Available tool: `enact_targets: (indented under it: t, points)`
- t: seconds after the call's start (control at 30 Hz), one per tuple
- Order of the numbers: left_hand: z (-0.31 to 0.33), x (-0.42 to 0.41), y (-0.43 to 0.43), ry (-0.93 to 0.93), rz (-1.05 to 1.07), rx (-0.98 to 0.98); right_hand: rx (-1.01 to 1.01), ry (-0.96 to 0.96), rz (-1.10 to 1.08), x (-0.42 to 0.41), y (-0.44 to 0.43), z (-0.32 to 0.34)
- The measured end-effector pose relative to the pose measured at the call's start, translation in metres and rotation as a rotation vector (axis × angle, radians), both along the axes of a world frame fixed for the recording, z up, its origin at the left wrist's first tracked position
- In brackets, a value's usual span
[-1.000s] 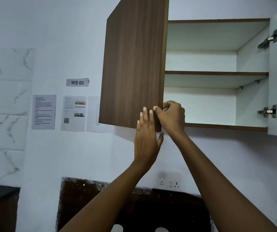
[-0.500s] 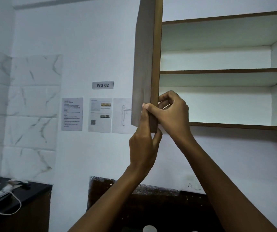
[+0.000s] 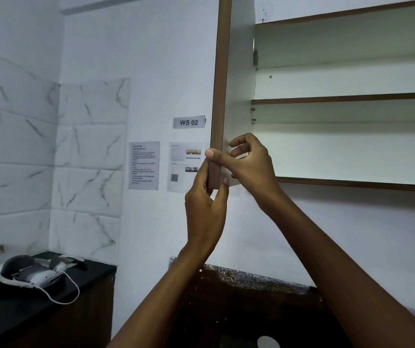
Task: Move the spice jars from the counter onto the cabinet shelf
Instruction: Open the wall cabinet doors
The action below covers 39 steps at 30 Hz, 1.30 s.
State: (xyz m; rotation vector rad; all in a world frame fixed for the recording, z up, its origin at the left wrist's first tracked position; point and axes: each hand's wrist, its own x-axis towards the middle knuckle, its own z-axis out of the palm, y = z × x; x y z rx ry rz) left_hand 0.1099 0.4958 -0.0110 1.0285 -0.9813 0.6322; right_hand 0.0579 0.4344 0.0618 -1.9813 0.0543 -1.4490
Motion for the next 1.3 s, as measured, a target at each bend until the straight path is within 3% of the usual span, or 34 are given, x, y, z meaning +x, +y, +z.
enact_targets:
  t: [0.23, 0.63, 0.73, 0.83, 0.97, 1.3]
  points:
    - [0.002, 0.04, 0.025, 0.095, -0.072, -0.058, -0.003, 0.04, 0.022, 0.043, 0.023, -0.004]
    - [-0.007, 0.045, 0.019, 0.089, -0.077, -0.124, -0.001, 0.058, 0.054, 0.048, 0.015, -0.008]
    - [-0.026, 0.044, 0.011, 0.192, -0.121, -0.123, 0.022, 0.11, 0.08, 0.038, 0.004, -0.017]
    - [-0.059, 0.047, -0.004, 0.312, -0.185, -0.032, 0.067, 0.114, 0.054, 0.026, -0.012, -0.034]
    - [-0.097, 0.041, -0.023, 0.284, -0.154, 0.145, 0.1, 0.164, 0.0, 0.011, -0.034, -0.067]
    - [-0.213, 0.028, -0.043, 0.252, -0.267, 0.594, 0.145, 0.519, -0.126, -0.023, -0.079, -0.226]
